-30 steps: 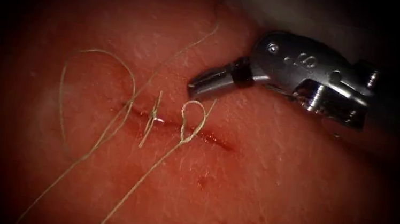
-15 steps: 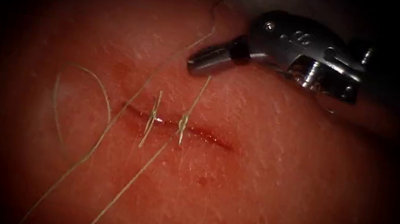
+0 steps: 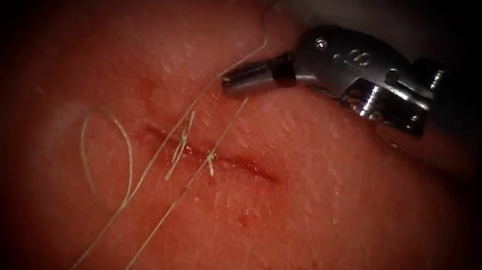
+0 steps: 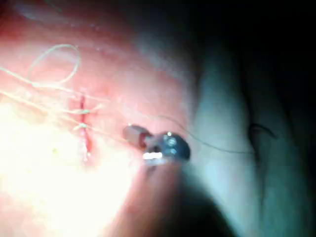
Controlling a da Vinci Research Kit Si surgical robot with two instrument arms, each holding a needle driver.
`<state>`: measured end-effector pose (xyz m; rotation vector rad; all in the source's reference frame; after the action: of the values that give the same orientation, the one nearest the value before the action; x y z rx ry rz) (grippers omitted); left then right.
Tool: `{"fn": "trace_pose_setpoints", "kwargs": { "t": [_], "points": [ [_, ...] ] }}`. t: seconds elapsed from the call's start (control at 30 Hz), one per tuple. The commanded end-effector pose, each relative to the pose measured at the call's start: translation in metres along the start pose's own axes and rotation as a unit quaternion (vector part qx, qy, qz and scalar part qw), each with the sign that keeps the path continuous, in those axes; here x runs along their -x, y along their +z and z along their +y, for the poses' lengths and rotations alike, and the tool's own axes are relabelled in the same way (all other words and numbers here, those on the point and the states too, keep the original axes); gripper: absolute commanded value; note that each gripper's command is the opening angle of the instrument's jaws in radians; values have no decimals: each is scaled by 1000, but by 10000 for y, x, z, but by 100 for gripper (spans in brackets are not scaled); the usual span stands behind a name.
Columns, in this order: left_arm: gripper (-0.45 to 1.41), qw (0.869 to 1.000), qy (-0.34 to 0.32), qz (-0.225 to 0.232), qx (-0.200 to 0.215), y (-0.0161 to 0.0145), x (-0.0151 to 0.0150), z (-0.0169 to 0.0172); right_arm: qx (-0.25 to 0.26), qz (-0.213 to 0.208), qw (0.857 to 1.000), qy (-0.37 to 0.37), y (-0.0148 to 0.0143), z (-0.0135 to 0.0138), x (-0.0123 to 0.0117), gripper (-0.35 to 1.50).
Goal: Wound Closure
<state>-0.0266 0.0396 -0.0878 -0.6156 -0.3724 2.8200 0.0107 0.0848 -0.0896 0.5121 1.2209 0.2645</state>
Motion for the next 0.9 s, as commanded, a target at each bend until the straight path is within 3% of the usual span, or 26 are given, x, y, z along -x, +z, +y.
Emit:
{"fn": "trace_pose_setpoints", "kwargs": {
  "t": [0.03, 0.2, 0.3, 0.33, 0.37, 0.47, 0.57, 0.73, 0.9],
  "points": [
    [-35, 1000, 0, -1, 1, 6, 3, 6, 9, 1, 1000, -2, 4, 8, -1, -35],
    [-35, 1000, 0, -2, 3, 4, 1, 2, 9, 0, 1000, -4, 5, 3, -1, -35],
    [-35, 1000, -3, -3, 7, -4, -10, -15, -9, 1, 1000, 6, 5, -14, -1, -35],
    [-35, 1000, -10, 1, 0, -9, -17, -26, 8, 2, 1000, 23, 0, -24, -4, 73],
    [-35, 1000, -9, 4, -3, -12, -20, -32, 24, 5, 999, 26, -4, -29, -5, 96],
    [-35, 1000, -7, 10, -11, -21, -36, -52, 75, 13, 996, 54, -23, -41, -11, 126],
    [-35, 999, -3, 37, -28, -39, -68, -81, 100, 11, 992, 76, -57, -53, -13, 131],
    [-35, 997, -14, 71, -37, -55, -101, -117, 107, -3, 990, 95, -89, -71, -13, 131],
    [-35, 995, -23, 84, -42, -46, -122, -166, 111, -6, 990, 88, -126, -92, -26, 131]
  ]
}}
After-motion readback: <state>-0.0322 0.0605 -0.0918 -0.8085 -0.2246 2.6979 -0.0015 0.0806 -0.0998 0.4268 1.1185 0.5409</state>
